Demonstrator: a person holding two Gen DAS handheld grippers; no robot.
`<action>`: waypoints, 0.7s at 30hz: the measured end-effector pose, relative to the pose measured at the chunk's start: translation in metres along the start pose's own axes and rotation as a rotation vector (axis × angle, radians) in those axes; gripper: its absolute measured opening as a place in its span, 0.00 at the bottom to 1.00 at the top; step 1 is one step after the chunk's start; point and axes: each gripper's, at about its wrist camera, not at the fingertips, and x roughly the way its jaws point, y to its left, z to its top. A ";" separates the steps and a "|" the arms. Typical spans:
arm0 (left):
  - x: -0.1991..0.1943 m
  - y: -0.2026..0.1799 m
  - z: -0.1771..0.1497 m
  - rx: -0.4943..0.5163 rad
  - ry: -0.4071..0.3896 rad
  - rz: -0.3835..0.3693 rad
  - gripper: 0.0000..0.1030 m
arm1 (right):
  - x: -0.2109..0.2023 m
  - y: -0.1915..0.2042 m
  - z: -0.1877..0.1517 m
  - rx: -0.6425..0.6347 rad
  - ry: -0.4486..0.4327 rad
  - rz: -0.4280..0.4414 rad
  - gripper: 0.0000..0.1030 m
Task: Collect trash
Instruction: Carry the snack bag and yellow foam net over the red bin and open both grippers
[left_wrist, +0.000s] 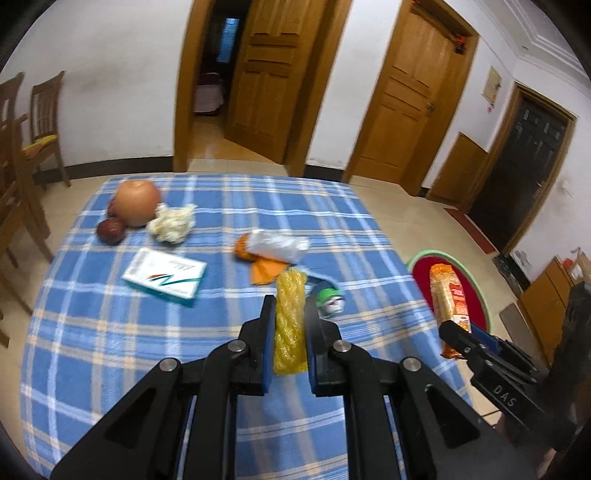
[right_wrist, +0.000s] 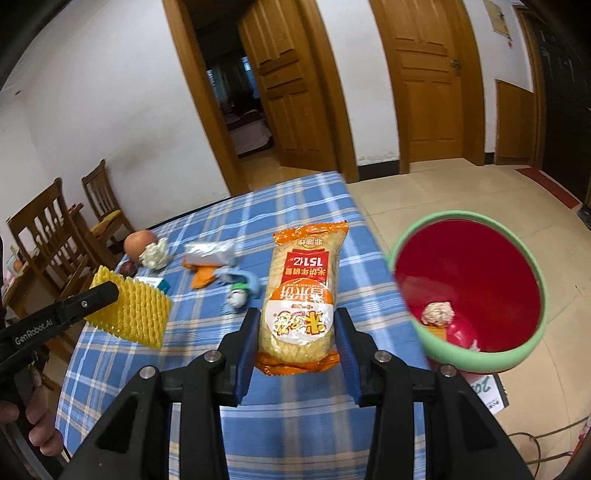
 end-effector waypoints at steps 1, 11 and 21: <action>0.003 -0.005 0.002 0.006 0.005 -0.014 0.13 | 0.000 -0.004 0.001 0.006 -0.002 -0.006 0.42; 0.028 -0.054 0.017 0.080 0.026 -0.080 0.13 | -0.007 -0.050 0.005 0.077 -0.014 -0.080 0.42; 0.060 -0.106 0.024 0.157 0.060 -0.123 0.13 | -0.009 -0.099 0.006 0.142 -0.021 -0.152 0.42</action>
